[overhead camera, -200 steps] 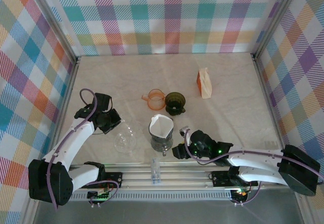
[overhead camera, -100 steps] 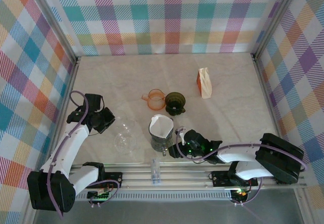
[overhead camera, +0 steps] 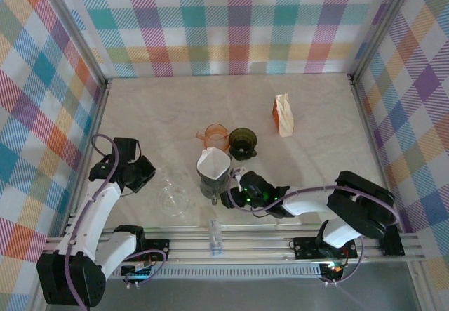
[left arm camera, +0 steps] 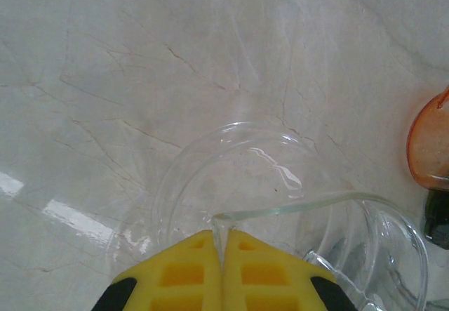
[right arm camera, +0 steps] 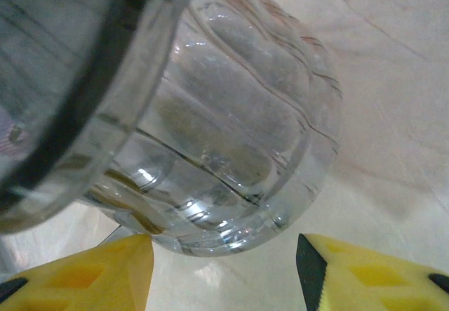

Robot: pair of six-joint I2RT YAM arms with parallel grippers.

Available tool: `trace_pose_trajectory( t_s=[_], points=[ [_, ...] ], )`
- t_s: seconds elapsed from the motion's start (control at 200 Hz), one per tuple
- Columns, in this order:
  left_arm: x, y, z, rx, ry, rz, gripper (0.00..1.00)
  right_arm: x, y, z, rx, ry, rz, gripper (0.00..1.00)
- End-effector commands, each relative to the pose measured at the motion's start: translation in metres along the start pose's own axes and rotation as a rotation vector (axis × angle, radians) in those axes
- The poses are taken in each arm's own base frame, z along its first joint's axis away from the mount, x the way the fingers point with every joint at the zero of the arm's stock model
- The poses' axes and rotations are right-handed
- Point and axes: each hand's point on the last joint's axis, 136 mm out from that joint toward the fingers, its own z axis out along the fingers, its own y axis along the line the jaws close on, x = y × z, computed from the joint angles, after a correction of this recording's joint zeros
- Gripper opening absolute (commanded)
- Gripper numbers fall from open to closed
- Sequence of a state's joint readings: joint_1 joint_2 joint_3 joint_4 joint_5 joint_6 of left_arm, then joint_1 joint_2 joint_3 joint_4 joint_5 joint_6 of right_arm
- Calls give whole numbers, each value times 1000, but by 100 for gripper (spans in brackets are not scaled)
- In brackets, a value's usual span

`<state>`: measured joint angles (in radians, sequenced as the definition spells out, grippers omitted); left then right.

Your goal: Place the coffee filter in the dripper

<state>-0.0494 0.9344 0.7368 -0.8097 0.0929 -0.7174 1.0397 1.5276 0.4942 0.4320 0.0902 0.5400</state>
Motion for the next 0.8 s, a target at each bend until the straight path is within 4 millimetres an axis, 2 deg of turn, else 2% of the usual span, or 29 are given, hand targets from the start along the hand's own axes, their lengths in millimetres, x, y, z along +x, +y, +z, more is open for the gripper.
trace_pose_trajectory(
  t_s=[0.0,0.195,0.405,0.795],
  points=[
    [-2,7,-4,-17,-21,-28,0,-31,7,11,-12,-69,-19,58],
    [-5,12,-10,-40,-45,-29,0,-49,1,36,-9,-53,-12,58],
    [-9,15,-17,-49,-77,-24,0,-67,4,65,-19,-35,-26,57],
    [-6,15,-11,-53,-54,-13,0,-103,11,117,-54,-11,-13,56]
  ],
)
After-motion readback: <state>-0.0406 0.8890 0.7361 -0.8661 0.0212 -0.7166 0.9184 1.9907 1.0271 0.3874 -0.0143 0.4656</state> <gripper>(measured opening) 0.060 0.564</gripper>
